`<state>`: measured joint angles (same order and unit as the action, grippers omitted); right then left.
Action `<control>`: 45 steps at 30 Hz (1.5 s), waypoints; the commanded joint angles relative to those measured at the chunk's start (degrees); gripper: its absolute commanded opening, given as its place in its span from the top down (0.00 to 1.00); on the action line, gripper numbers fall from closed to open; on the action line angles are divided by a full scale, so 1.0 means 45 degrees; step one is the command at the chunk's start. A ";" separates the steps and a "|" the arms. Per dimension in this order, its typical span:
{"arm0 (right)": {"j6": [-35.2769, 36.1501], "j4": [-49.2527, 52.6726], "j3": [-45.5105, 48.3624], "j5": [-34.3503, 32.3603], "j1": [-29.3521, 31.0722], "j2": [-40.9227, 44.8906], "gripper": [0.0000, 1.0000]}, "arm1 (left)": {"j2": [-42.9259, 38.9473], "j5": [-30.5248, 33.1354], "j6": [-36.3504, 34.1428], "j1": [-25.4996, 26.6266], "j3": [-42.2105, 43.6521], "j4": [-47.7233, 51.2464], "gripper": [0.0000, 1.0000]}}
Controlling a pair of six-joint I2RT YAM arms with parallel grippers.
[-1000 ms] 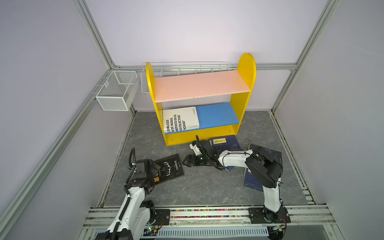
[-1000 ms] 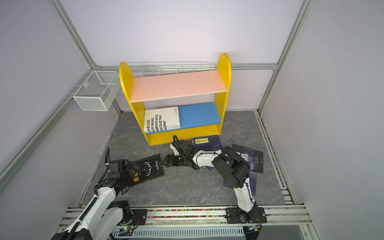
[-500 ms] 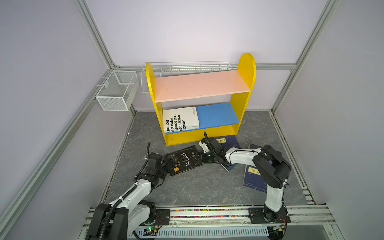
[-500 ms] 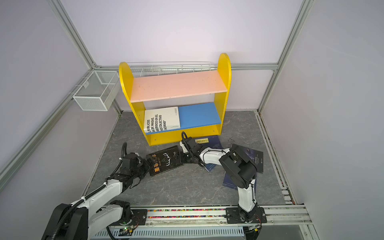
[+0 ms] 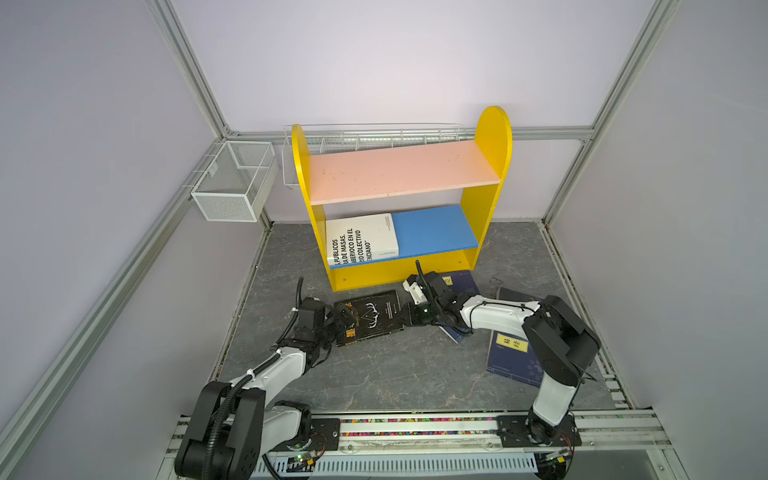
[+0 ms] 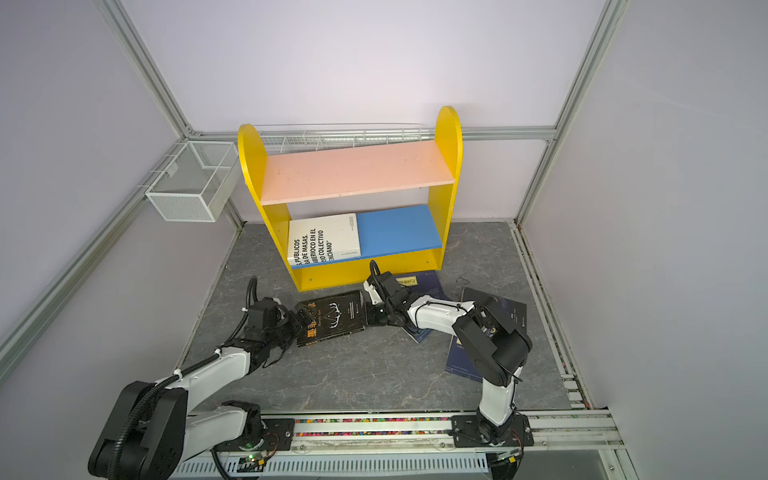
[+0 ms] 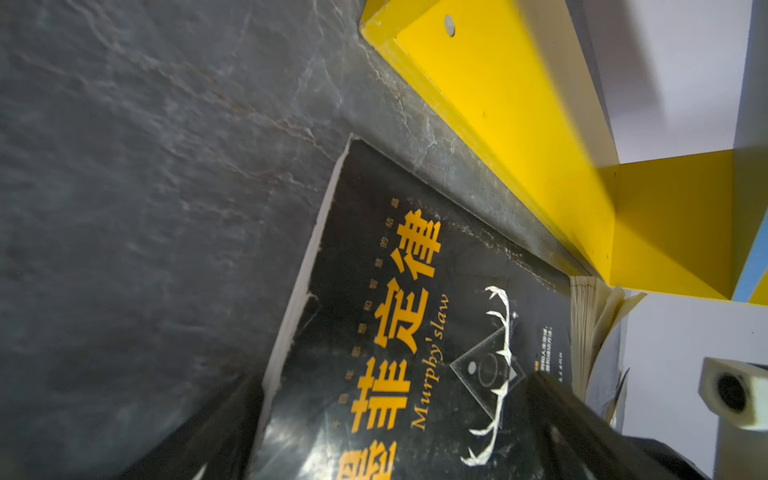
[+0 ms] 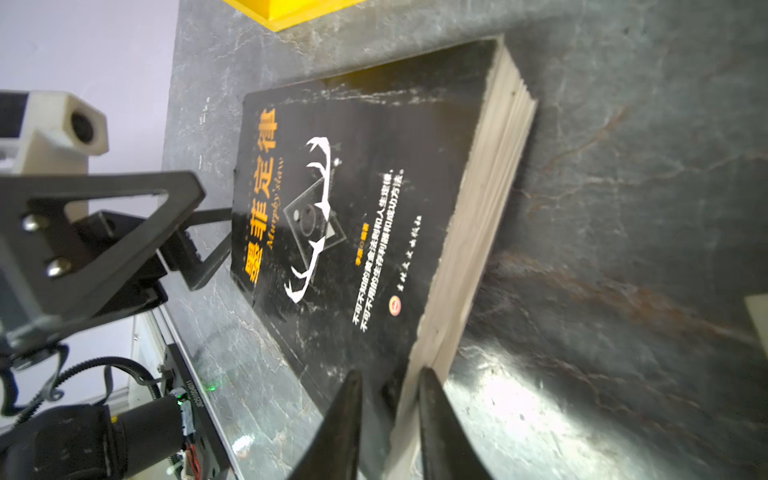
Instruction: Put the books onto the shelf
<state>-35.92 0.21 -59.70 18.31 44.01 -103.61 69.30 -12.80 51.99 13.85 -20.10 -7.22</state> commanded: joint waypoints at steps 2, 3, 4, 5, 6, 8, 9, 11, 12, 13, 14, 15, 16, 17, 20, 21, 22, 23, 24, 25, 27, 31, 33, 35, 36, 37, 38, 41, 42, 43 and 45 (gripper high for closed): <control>0.0131 -0.0047 -0.0589 0.1245 0.0518 0.0293 0.92 | 0.0303 -0.1653 0.0201 0.0294 -0.0262 -0.0446 0.01; 0.0045 0.0082 -0.0600 0.1244 0.0516 0.0272 0.93 | 0.0215 -0.1585 0.0167 0.0301 -0.0396 -0.0294 0.01; -0.0099 0.0057 -0.0583 0.1273 0.0521 0.0270 0.93 | 0.0113 -0.1519 0.0088 0.0301 -0.0490 -0.0137 0.01; -0.0286 0.0036 -0.0562 0.1292 0.0514 0.0281 0.93 | -0.0028 -0.1395 -0.0033 0.0301 -0.0648 0.0155 0.01; -0.0514 0.0032 -0.0527 0.1217 0.0532 0.0317 0.93 | -0.0202 -0.1194 -0.0136 0.0287 -0.0805 0.0539 0.00; -0.0886 0.0014 -0.0465 0.0970 0.0515 0.0460 0.93 | -0.0637 -0.0567 -0.0422 0.0275 -0.1180 0.1600 0.00; -0.1034 0.0014 -0.0444 0.0835 0.0513 0.0544 0.93 | -0.0956 -0.0038 -0.0531 0.0270 -0.1367 0.2302 0.00; -0.1360 -0.0005 -0.0443 0.0597 0.0515 0.0741 0.93 | -0.1659 0.1136 -0.0672 0.0252 -0.1688 0.3644 0.01; -0.1540 0.0023 -0.0478 0.0506 0.0499 0.0824 0.93 | -0.2099 0.1764 -0.0649 0.0233 -0.1831 0.4326 0.01; -0.1744 0.0086 -0.0530 0.0407 0.0478 0.0875 0.93 | -0.2486 0.2189 -0.0682 0.0243 -0.1912 0.4757 0.01; -0.2020 0.0105 -0.0576 0.0337 0.0441 0.0929 0.93 | -0.2980 0.2547 -0.0886 0.0214 -0.1992 0.5466 0.01; -0.2303 0.0092 -0.0633 0.0328 0.0411 0.0955 0.93 | -0.3465 0.2876 -0.0933 0.0210 -0.2227 0.6235 0.01; -0.2517 0.0036 -0.0673 0.0371 0.0370 0.0983 0.93 | -0.3791 0.3056 -0.0986 0.0222 -0.2389 0.7011 0.01; -0.2722 0.0021 -0.0733 0.0386 0.0358 0.1012 0.93 | -0.4195 0.3136 -0.1041 0.0220 -0.2562 0.7860 0.01; -0.2856 0.0213 -0.0941 0.0330 0.0350 0.1154 0.93 | -0.5263 0.2866 -0.1115 0.0211 -0.2608 0.9442 0.01; -0.2831 0.0309 -0.1041 0.0329 0.0350 0.1188 0.93 | -0.5611 0.3048 -0.1086 0.0223 -0.2632 1.0032 0.01; -0.2811 0.0412 -0.1104 0.0284 0.0339 0.1199 0.93 | -0.5729 0.3079 -0.1081 0.0223 -0.2609 1.0406 0.01; -0.2737 0.0476 -0.1137 0.0199 0.0352 0.1209 0.93 | -0.6303 0.2865 -0.1030 0.0223 -0.2529 1.0591 0.01; -0.2556 0.0618 -0.1174 0.0057 0.0357 0.1209 0.92 | -0.6549 0.2452 -0.0862 0.0212 -0.2324 1.0535 0.01; -0.2362 0.0897 -0.1233 -0.0210 0.0347 0.1189 0.88 | -0.6749 0.2107 -0.0635 0.0218 -0.2090 1.0364 0.01; -0.1829 0.1681 -0.1312 -0.1109 0.0338 0.1170 0.78 | -0.7092 0.1759 -0.0102 0.0218 -0.1485 0.9877 0.01; -0.1464 0.0762 -0.0791 -0.1939 0.0340 0.0999 0.41 | -0.7132 0.1774 0.0398 0.0206 -0.0521 0.8769 0.01; -0.1115 0.0384 -0.1116 -0.2145 0.0349 0.0519 0.35 | -0.6772 0.1689 0.0488 0.0222 -0.0347 0.8198 0.01; -0.0929 -0.0100 -0.1397 -0.2287 0.0346 -0.0041 0.33 | -0.6276 0.1700 0.0494 0.0211 -0.0318 0.7709 0.01; -0.0883 -0.0283 -0.1581 -0.2360 0.0344 -0.0361 0.33 | -0.6021 0.1692 0.0479 0.0210 -0.0286 0.7429 0.01; -0.0811 -0.0382 -0.1748 -0.2387 0.0339 -0.0666 0.33 | -0.5873 0.1700 0.0480 0.0205 -0.0250 0.7180 0.01; -0.0684 -0.0491 -0.1956 -0.2413 0.0353 -0.0966 0.33 | -0.5405 0.1765 0.0545 0.0205 -0.0222 0.6975 0.01; -0.0490 -0.0771 -0.2305 -0.2803 0.0329 -0.1670 0.33 | -0.4842 0.1793 0.0633 0.0205 0.0015 0.6335 0.01; -0.0413 -0.0976 -0.2364 -0.2940 0.0333 -0.1866 0.33 | -0.4686 0.1794 0.0680 0.0205 0.0121 0.6134 0.01; -0.0332 -0.1137 -0.2438 -0.2925 0.0337 -0.2024 0.33 | -0.4550 0.1761 0.0704 0.0206 0.0218 0.5948 0.01; -0.0230 -0.0791 -0.2862 -0.3207 0.0335 -0.2366 0.33 | -0.4233 0.1660 0.0824 0.0212 0.0388 0.5581 0.01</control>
<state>-38.94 -1.83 -69.89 6.48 45.58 -112.71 49.06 -4.93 54.17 14.66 -19.75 21.87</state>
